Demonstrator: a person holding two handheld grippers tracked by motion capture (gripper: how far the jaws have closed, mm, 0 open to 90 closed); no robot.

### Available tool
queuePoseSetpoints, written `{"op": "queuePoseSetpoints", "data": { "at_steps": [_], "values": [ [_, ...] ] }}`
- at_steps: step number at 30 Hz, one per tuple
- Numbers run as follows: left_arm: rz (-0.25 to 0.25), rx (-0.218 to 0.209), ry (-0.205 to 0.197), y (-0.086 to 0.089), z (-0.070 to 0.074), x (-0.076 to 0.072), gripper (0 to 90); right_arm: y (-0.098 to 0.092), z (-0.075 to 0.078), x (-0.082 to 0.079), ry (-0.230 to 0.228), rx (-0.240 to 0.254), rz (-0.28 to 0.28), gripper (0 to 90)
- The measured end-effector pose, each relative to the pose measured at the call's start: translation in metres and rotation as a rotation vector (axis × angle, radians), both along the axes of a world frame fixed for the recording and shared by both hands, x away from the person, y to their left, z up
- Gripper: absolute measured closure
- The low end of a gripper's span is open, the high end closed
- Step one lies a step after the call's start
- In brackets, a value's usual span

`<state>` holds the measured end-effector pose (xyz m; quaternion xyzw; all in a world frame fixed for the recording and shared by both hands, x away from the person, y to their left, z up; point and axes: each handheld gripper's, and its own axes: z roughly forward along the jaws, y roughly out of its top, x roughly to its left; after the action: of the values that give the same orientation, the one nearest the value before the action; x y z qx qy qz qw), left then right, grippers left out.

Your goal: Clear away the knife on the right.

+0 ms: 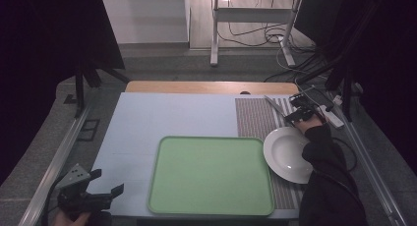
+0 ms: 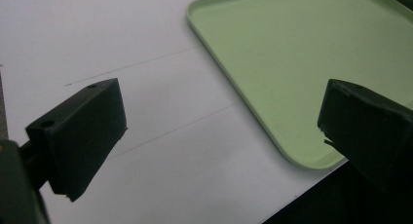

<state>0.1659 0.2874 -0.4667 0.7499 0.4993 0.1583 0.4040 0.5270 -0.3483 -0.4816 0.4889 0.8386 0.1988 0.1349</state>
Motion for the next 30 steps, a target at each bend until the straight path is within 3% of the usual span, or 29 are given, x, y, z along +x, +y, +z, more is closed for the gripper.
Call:
{"op": "queuePoseSetpoints", "data": {
  "at_steps": [14,22,30],
  "values": [
    [0.000,0.004,-0.001,-0.001,0.000,0.000,3.6,-0.029,0.025,-0.013,-0.060,0.068,-0.067,80.4],
    [0.000,0.005,-0.002,-0.001,0.000,0.000,3.6,-0.017,0.035,-0.032,-0.071,0.104,-0.034,80.4],
    [0.000,0.003,-0.001,-0.001,0.000,0.001,3.6,0.010,0.038,-0.050,-0.070,0.111,0.031,80.4]
  ]
}}
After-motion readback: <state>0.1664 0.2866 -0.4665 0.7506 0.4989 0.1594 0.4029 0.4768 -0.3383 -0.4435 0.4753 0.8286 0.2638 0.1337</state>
